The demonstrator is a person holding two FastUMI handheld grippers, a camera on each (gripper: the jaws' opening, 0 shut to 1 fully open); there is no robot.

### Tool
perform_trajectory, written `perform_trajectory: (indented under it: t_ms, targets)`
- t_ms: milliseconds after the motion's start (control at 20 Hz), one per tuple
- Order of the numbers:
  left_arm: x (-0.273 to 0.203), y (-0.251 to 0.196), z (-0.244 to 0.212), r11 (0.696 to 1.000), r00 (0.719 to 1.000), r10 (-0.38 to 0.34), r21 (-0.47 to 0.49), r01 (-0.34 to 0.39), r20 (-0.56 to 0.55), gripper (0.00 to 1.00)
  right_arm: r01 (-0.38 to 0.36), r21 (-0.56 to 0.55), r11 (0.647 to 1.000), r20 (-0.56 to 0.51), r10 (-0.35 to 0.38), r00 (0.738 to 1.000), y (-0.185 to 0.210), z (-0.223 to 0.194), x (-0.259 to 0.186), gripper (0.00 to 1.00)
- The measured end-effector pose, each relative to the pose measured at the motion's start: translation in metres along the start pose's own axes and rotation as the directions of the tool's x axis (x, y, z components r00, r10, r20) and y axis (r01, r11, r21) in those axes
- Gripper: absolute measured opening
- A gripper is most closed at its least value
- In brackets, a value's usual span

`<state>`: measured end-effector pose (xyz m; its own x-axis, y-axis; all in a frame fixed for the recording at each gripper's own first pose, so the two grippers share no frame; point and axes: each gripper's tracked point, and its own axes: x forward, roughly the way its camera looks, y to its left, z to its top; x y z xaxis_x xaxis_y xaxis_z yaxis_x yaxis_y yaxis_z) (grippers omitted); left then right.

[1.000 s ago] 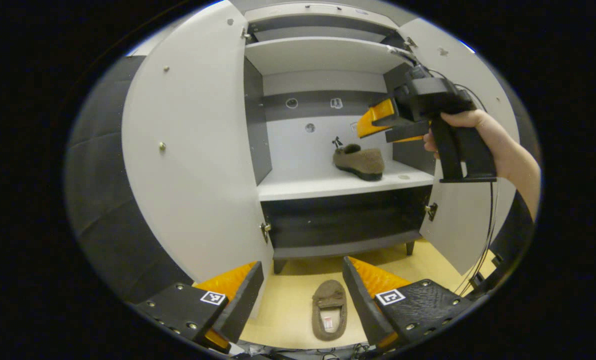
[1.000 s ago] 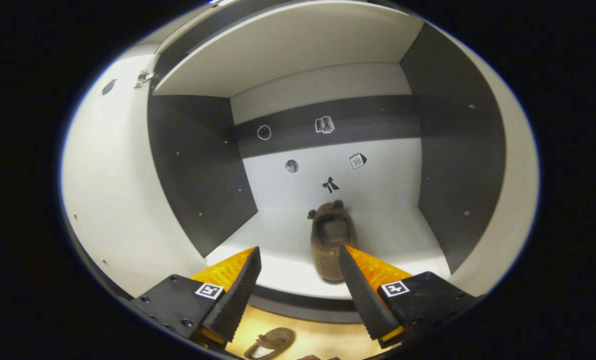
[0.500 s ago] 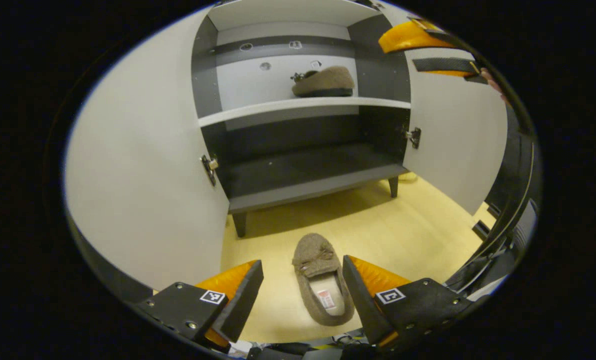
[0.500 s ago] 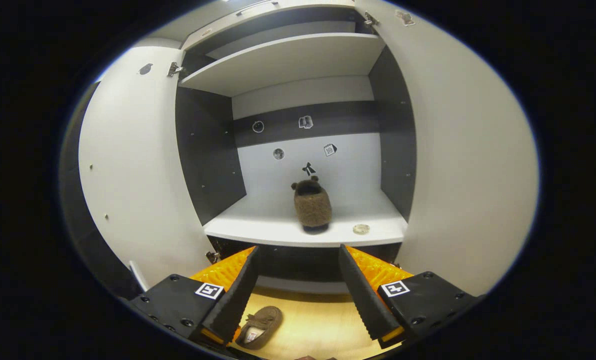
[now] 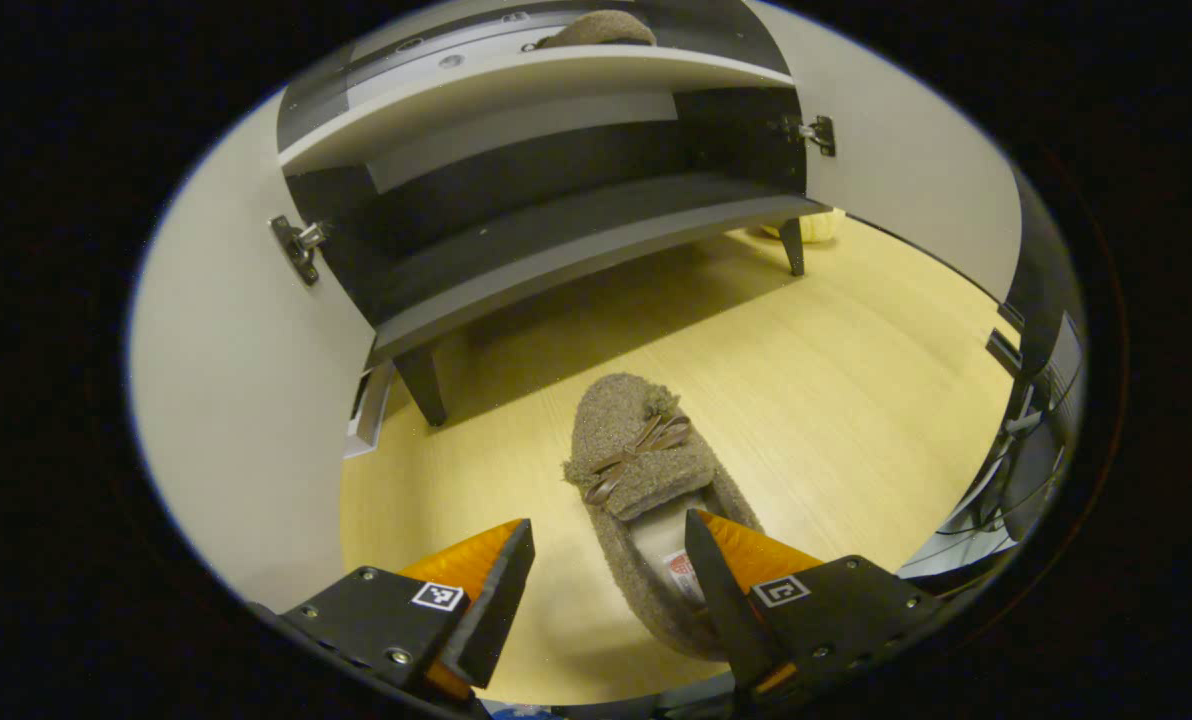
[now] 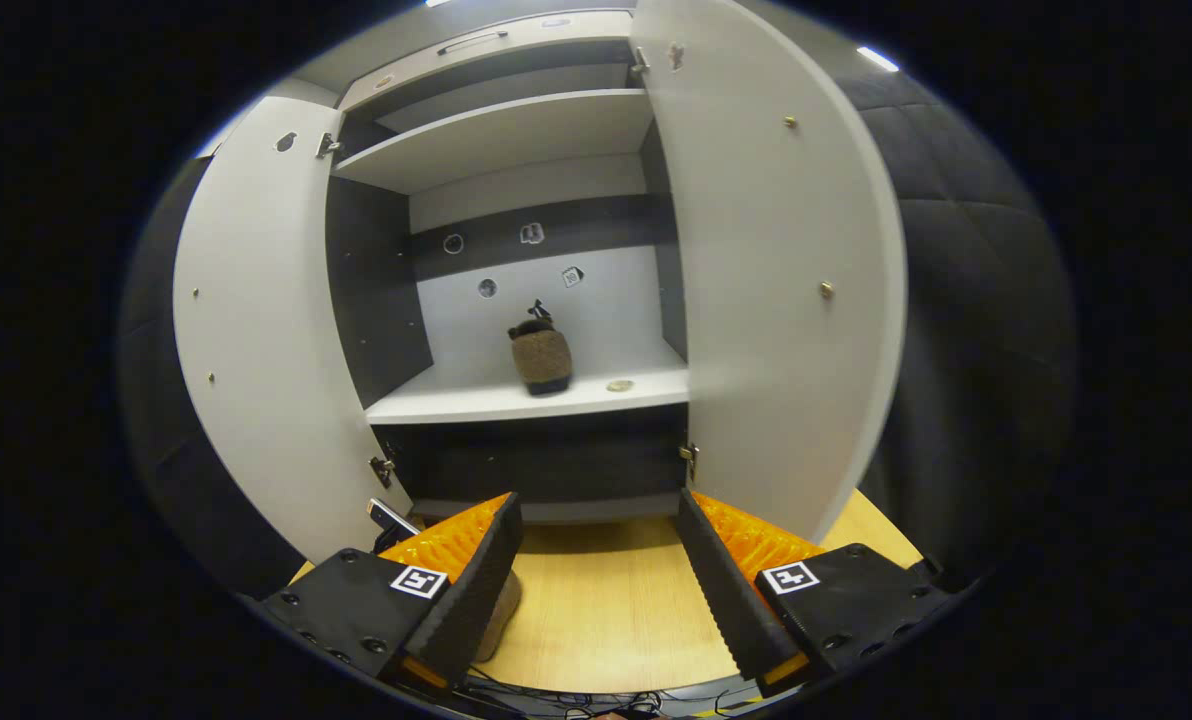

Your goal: Grab one shoe with the right hand and put it into the shoe cabinet, grab the other shoe with the left hand and put it into the shoe cabinet; then close the right door with the right hand and the left door with the left hand.

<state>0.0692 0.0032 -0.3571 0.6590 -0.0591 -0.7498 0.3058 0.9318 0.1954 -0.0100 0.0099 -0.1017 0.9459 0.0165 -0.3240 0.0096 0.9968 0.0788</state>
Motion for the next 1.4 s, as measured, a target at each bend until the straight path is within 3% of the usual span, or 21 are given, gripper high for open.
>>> perform_trajectory:
  t_ms: [50,100,200,250,350,400,450,500,550,700,750,850,1100,1400]
  targets:
    - [0.009,0.001,-0.003,1.0,1.0,0.012,0.021,-0.012,-0.004,0.97,0.029,0.013,0.999,-0.014,-0.029,0.999,-0.011,-0.012,-0.01,0.98]
    - [0.021,0.006,-0.003,0.998,0.999,0.035,0.045,-0.035,0.0,0.9,0.062,0.035,0.997,-0.029,-0.061,0.998,-0.021,-0.023,-0.021,0.98]
    - [0.036,0.008,-0.003,0.999,0.999,0.029,0.034,-0.029,-0.015,0.42,0.125,0.034,0.992,-0.062,-0.123,0.99,-0.046,-0.045,-0.04,0.98]
    - [0.037,0.014,0.001,1.0,1.0,0.01,0.019,-0.01,0.002,0.55,0.177,0.009,0.984,-0.076,-0.176,0.981,-0.065,-0.051,-0.047,0.99]
    - [0.039,0.01,0.002,1.0,1.0,-0.007,0.008,0.007,-0.002,0.45,0.269,-0.016,0.963,-0.068,-0.27,0.961,-0.097,-0.048,-0.063,0.99]
    - [0.041,0.011,0.001,1.0,1.0,-0.014,0.011,0.015,-0.009,0.54,0.309,-0.011,0.951,-0.063,-0.309,0.949,-0.111,-0.045,-0.07,0.99]
    - [0.042,0.01,0.003,1.0,1.0,-0.025,0.008,0.025,-0.006,0.46,0.339,0.001,0.941,-0.06,-0.338,0.939,-0.122,-0.044,-0.075,0.99]
    - [0.042,0.008,0.004,0.999,0.999,-0.042,0.003,0.042,0.001,0.55,0.365,0.016,0.931,-0.057,-0.364,0.93,-0.13,-0.042,-0.08,0.98]
    - [0.05,0.004,0.0,0.997,0.997,-0.074,-0.019,0.074,0.004,0.48,0.388,0.029,0.921,-0.051,-0.387,0.921,-0.14,-0.041,-0.084,0.98]
    - [0.044,0.004,0.0,0.994,0.997,-0.073,-0.076,0.072,-0.006,0.27,0.428,0.053,0.902,-0.047,-0.426,0.903,-0.158,-0.042,-0.094,0.98]
    - [0.045,0.014,-0.002,0.997,1.0,-0.024,-0.07,0.024,-0.009,0.22,0.438,0.053,0.898,-0.05,-0.435,0.899,-0.162,-0.043,-0.096,0.99]
    - [0.049,0.014,-0.001,0.995,1.0,-0.026,-0.095,0.024,-0.013,0.05,0.446,0.058,0.893,-0.065,-0.443,0.894,-0.166,-0.048,-0.098,0.98]
    - [0.038,0.022,0.02,0.989,0.996,-0.085,-0.126,0.083,-0.014,0.04,0.479,0.09,0.873,-0.062,-0.475,0.878,-0.179,-0.044,-0.107,0.99]
    - [0.011,0.035,0.062,0.984,0.995,-0.089,-0.151,0.096,0.051,0.04,0.554,0.11,0.825,-0.034,-0.554,0.832,-0.21,-0.032,-0.132,0.98]
